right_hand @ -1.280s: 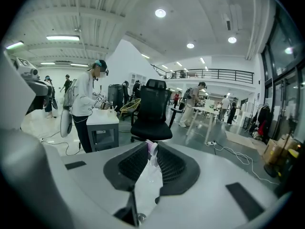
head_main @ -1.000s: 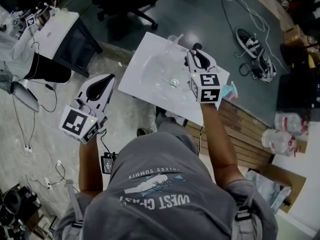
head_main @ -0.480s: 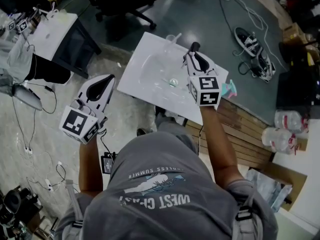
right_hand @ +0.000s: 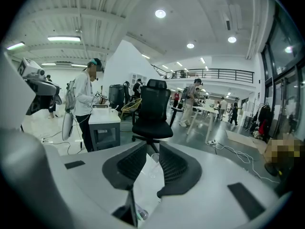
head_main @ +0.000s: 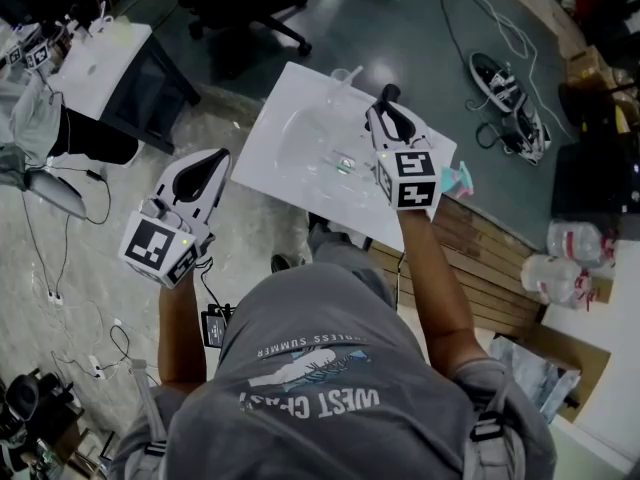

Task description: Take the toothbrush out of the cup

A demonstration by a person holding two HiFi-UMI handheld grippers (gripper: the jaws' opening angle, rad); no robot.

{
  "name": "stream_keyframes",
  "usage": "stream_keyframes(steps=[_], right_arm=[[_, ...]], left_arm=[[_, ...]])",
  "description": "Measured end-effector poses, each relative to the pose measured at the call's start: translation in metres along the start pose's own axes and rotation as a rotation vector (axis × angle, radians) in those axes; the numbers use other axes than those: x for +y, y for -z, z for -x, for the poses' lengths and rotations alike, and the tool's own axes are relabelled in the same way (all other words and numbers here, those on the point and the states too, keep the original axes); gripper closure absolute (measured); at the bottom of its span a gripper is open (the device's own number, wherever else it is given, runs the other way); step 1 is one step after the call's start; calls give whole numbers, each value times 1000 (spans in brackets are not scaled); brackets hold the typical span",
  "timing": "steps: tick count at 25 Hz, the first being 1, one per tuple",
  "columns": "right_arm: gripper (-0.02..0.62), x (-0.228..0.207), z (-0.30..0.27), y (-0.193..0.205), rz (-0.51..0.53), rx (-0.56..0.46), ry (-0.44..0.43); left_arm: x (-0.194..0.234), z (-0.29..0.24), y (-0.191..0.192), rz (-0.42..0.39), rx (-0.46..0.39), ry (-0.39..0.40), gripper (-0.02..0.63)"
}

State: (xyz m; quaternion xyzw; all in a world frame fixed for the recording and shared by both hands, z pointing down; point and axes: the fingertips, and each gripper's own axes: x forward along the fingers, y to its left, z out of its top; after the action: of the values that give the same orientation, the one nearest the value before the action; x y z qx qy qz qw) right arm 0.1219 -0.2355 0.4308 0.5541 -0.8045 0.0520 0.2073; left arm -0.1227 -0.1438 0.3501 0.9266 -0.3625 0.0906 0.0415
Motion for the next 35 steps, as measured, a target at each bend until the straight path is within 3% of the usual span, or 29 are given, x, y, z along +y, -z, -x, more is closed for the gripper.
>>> stream_keyframes(steps=[17,35], right_arm=[[495,-30,-98,25,-23,150,-38],[472,-55,-195,68,191,446,-170]], left_arm=[[31,-24,19,48,23,-32,607],[67,-52,38,131,45,-80,607]])
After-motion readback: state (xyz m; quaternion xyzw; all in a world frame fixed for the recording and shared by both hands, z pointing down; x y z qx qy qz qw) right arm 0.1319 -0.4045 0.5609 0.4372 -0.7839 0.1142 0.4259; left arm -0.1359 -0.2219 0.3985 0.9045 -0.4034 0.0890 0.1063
